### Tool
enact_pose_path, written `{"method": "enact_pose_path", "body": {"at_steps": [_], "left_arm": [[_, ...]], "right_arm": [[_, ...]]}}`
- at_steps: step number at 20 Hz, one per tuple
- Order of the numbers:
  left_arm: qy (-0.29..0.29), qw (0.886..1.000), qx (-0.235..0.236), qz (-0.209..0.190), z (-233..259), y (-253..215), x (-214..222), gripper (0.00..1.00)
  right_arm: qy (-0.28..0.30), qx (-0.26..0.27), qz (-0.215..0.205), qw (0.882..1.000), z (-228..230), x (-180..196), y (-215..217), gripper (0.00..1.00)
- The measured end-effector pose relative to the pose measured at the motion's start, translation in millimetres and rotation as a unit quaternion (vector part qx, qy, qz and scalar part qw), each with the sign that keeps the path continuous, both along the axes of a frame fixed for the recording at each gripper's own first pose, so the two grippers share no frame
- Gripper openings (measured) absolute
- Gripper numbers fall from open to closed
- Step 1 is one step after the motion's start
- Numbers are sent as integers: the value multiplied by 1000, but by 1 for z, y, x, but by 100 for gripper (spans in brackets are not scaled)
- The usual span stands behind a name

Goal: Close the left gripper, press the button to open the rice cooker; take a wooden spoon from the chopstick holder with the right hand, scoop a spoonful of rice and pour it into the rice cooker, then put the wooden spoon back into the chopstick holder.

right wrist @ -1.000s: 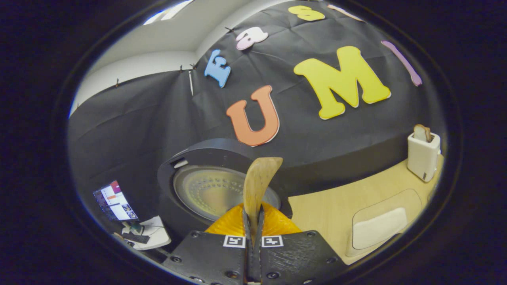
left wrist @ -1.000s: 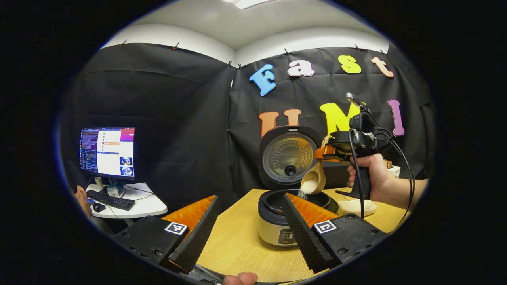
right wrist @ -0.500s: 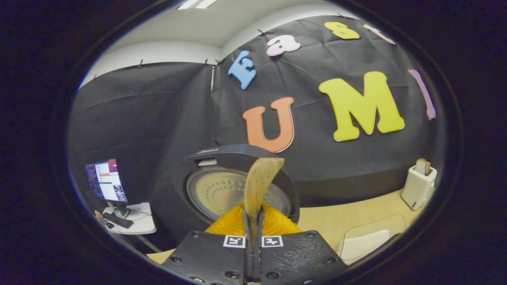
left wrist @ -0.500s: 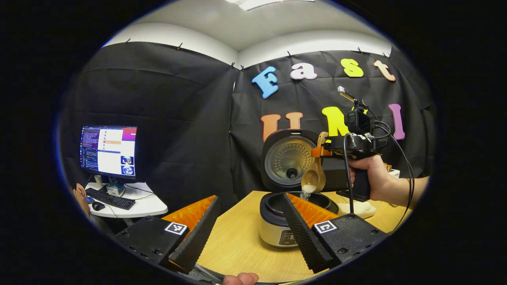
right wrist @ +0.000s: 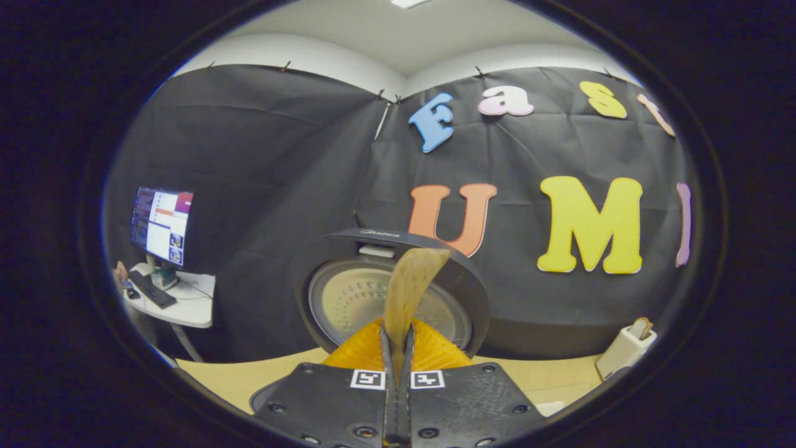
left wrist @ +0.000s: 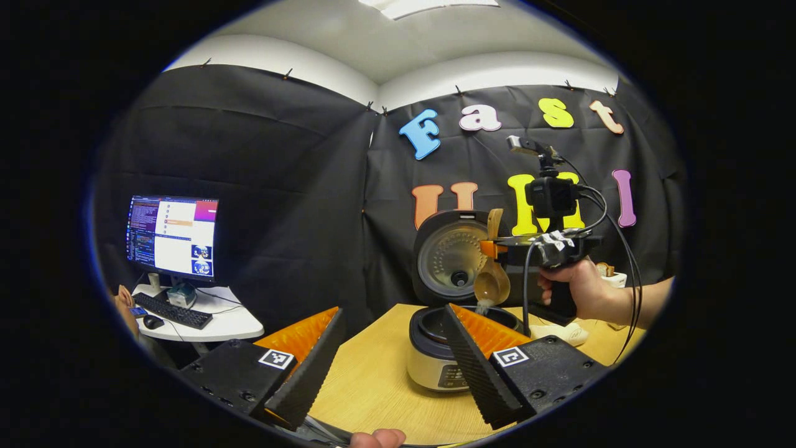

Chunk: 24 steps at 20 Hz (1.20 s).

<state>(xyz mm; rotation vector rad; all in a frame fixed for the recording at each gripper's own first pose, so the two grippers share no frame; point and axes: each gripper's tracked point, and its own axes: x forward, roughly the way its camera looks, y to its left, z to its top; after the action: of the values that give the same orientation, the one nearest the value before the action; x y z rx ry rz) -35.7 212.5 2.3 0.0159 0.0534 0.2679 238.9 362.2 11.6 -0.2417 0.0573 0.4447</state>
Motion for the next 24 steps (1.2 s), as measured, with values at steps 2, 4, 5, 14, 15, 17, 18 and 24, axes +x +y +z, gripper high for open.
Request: {"method": "enact_pose_path", "body": {"at_steps": [2, 4, 5, 14, 15, 17, 18, 24], "left_arm": [[-2, 1000, 1, 1, 1, 1, -1, 100], [-1, 1000, 1, 2, 1, 3, -3, 100], [-3, 1000, 1, 4, 3, 3, -4, 100], [-13, 1000, 1, 1, 9, -2, -6, 100], [-13, 1000, 1, -1, 10, -5, -6, 100], [-14, 1000, 1, -5, 13, -9, -7, 100], [-15, 1000, 1, -6, 13, -12, -6, 100], [-20, 1000, 5, -13, 19, -21, -7, 100]], "right_arm": [[-11, -26, 4, 1000, -2, 1, 2, 0], [-23, -52, 9, 998, -6, -1, 6, 0], [-32, -65, 13, 997, -5, -3, 7, 0], [-83, -101, 37, 991, 6, -21, 21, 2], [-84, -98, 38, 991, 8, -22, 21, 0], [-77, -83, 40, 993, 10, -24, 20, 0], [-69, -70, 43, 994, 8, -25, 19, 0], [-12, 28, 39, 999, 5, -30, 1, 0]]}}
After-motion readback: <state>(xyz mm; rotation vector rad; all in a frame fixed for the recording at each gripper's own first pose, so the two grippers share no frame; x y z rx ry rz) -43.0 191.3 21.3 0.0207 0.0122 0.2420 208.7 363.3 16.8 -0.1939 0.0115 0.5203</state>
